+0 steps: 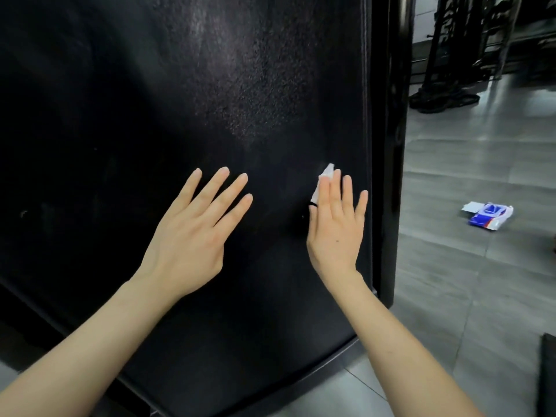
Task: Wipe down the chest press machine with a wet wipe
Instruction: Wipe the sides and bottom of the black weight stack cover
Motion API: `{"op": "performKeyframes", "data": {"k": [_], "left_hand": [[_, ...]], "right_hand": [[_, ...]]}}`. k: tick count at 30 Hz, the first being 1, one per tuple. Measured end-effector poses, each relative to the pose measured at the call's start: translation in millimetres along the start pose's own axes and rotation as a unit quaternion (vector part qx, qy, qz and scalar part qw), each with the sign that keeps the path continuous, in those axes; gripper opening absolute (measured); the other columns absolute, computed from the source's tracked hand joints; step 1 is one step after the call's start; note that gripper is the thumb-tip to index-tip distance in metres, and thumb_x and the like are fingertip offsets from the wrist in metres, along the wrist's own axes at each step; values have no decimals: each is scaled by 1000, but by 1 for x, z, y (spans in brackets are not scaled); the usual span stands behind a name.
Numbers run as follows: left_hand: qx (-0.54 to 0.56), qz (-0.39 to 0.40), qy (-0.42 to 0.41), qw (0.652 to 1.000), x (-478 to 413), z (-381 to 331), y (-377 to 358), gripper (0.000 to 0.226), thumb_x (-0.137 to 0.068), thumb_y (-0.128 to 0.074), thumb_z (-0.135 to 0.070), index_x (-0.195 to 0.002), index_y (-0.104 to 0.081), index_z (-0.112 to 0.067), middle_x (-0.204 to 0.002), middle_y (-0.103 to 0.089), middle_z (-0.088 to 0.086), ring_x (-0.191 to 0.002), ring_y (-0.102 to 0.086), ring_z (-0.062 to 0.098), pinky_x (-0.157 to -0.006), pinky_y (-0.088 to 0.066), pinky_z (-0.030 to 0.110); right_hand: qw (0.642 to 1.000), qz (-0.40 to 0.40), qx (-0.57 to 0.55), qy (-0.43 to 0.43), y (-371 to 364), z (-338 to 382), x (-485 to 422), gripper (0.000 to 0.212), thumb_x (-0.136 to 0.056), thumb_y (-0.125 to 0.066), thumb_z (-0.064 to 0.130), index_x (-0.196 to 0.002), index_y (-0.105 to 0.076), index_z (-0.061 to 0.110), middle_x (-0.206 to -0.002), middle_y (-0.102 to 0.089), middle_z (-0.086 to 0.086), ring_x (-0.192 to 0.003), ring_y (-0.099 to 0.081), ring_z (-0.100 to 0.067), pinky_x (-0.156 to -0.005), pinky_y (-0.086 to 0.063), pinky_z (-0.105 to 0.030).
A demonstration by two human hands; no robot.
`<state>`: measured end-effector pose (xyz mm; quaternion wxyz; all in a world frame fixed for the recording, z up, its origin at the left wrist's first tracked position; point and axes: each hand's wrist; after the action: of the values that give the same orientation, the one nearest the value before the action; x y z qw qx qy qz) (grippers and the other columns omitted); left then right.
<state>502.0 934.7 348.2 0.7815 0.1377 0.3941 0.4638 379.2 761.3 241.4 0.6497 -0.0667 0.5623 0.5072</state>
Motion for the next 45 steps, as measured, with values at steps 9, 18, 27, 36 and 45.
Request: {"op": "performKeyframes", "data": {"k": [9,18,27,36,45], "left_hand": [[-37,-42,-75,996,-9,24,-3,54,-80,-52,-11,-134,-50,-6,-145,-39,16,-138,-28,31,-112,-15,60],[-53,-77,-99,991,-10,31,-15,49,-85,-46,-13,-133,-51,-7,-141,-44,16,-135,-32,32,-112,-16,60],[-59,-87,-105,989,-14,31,-16,48,-86,-43,-15,-134,-48,-8,-142,-42,16,-136,-30,32,-112,-15,60],[-48,-87,-102,990,-37,13,-20,48,-85,-47,-16,-133,-51,-7,-141,-44,18,-135,-30,34,-112,-15,60],[-92,-87,-79,989,-36,4,-29,46,-91,-42,-19,-136,-47,-9,-143,-40,18,-137,-27,35,-112,-15,59]], "right_hand": [[977,86,-148,130,3,46,25,73,-92,-37,33,-150,-2,7,-157,-5,-12,-146,4,-26,-119,-2,-43],[979,4,-205,-21,16,30,-43,64,-93,-29,25,-150,-3,13,-158,-5,-7,-146,1,-20,-119,-3,-45],[987,48,-65,138,-6,-1,-3,63,-87,-40,34,-144,-24,13,-150,-26,-12,-140,-20,-29,-109,-24,-59],[978,-37,-196,-53,11,21,-69,65,-94,-26,34,-150,-4,10,-158,-9,-9,-146,-7,-28,-118,-4,-50],[913,94,-240,-317,-44,-41,86,58,-96,-16,37,-142,15,20,-160,1,-1,-147,-3,-16,-117,-8,-51]]}}
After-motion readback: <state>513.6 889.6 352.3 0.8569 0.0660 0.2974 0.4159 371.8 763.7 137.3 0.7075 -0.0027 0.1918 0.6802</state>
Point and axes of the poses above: each hand's wrist, its own x-axis away from the middle knuckle, its own y-axis out of the back of the hand, z = x × y
